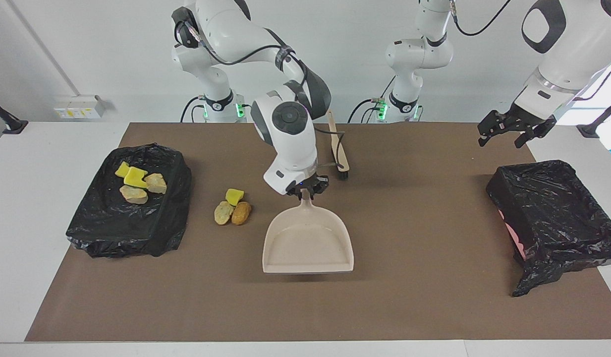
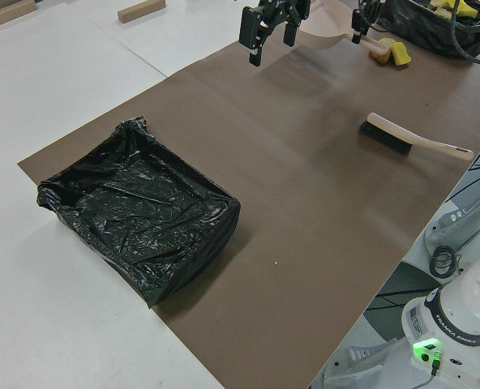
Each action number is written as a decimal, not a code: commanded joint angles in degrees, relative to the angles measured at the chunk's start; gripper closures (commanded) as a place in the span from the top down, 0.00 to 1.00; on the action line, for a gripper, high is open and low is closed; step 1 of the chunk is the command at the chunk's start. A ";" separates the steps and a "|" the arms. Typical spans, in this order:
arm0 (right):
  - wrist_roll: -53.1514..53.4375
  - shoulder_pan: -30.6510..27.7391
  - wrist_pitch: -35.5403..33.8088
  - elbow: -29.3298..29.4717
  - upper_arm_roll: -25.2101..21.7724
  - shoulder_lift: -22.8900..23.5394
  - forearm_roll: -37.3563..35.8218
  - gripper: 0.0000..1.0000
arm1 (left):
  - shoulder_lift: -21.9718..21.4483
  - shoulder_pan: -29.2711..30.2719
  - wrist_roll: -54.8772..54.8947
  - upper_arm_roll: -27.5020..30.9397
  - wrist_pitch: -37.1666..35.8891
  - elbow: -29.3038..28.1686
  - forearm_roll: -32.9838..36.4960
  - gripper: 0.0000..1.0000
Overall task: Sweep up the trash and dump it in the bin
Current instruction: 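Return the empty dustpan to the table center with the right gripper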
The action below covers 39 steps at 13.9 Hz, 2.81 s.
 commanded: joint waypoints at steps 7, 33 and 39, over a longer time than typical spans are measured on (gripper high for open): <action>2.45 3.93 2.52 5.86 1.45 8.10 1.18 0.00 | -0.15 0.15 0.65 -0.04 -0.36 0.10 0.98 1.00; 2.88 12.17 0.45 -37.23 2.68 -31.42 7.14 1.00 | -0.15 0.15 0.65 -0.04 -0.36 0.10 0.98 1.00; 7.36 21.84 20.42 -57.57 2.68 -37.70 11.37 1.00 | -0.15 0.15 0.65 -0.04 -0.36 0.10 0.98 1.00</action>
